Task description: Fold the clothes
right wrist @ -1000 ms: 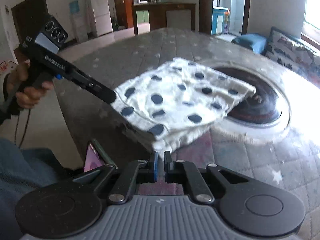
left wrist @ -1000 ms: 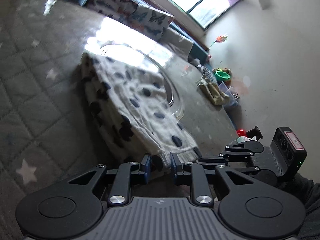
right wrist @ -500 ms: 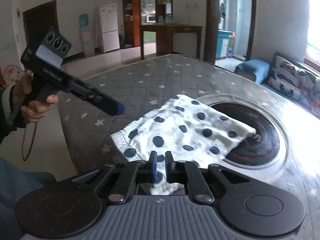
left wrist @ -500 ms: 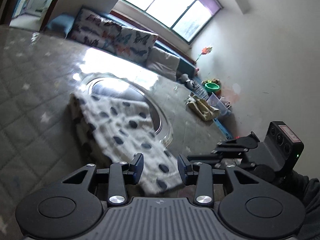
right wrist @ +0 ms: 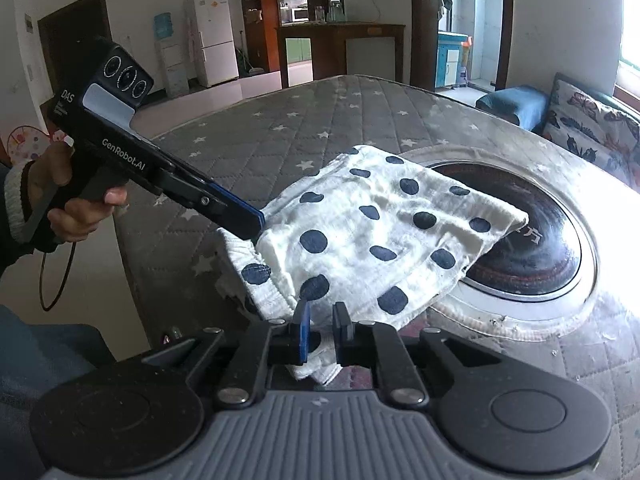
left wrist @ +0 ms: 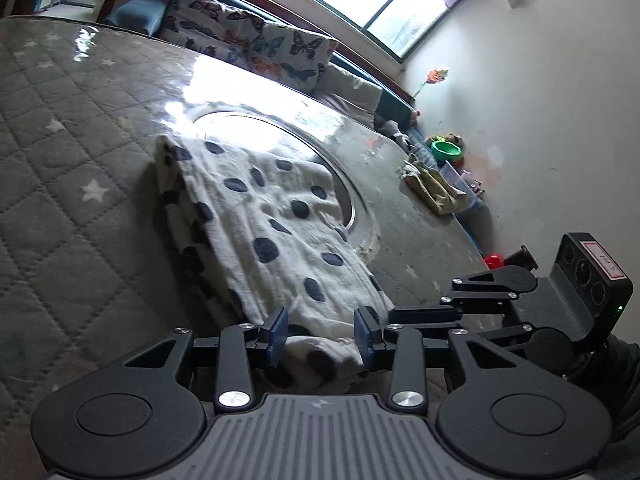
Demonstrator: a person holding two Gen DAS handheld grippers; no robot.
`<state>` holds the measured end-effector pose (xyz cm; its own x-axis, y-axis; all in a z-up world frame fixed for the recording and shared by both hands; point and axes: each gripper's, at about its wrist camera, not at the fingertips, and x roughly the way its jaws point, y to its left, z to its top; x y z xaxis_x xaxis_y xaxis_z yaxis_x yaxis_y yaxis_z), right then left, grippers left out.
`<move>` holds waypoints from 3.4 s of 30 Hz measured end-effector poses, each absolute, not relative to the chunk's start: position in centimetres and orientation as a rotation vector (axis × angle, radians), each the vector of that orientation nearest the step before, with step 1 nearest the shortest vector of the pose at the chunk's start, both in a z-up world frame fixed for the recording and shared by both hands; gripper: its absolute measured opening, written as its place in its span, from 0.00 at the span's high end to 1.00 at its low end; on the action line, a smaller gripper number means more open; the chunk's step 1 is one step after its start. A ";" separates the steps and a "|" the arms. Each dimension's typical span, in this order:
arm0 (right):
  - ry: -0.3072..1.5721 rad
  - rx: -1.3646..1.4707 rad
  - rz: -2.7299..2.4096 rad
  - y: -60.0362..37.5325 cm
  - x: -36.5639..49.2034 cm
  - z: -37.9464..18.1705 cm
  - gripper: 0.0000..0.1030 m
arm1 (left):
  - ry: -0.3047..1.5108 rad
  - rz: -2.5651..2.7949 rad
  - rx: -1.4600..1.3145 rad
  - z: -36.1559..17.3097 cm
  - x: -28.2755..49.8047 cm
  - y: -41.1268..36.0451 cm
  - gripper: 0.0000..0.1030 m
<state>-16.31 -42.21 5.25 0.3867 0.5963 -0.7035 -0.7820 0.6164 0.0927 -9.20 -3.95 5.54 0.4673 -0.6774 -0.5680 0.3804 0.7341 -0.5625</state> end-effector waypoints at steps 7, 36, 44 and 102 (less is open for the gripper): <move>0.732 -0.250 0.870 -41.9 -14.8 5.9 0.82 | 0.812 -0.713 -0.366 6.7 -8.5 -5.2 0.61; 0.809 -0.161 0.657 -42.6 -3.9 2.4 0.73 | 0.868 -0.627 -0.401 4.2 -1.9 -3.4 0.57; 0.766 -0.142 0.680 -42.3 -3.2 3.3 0.73 | 0.813 -0.642 -0.418 5.3 -0.6 -3.7 0.55; 0.698 -0.201 0.523 -46.1 -0.3 0.2 0.59 | 0.853 -0.776 -0.258 7.8 -1.2 -10.7 0.44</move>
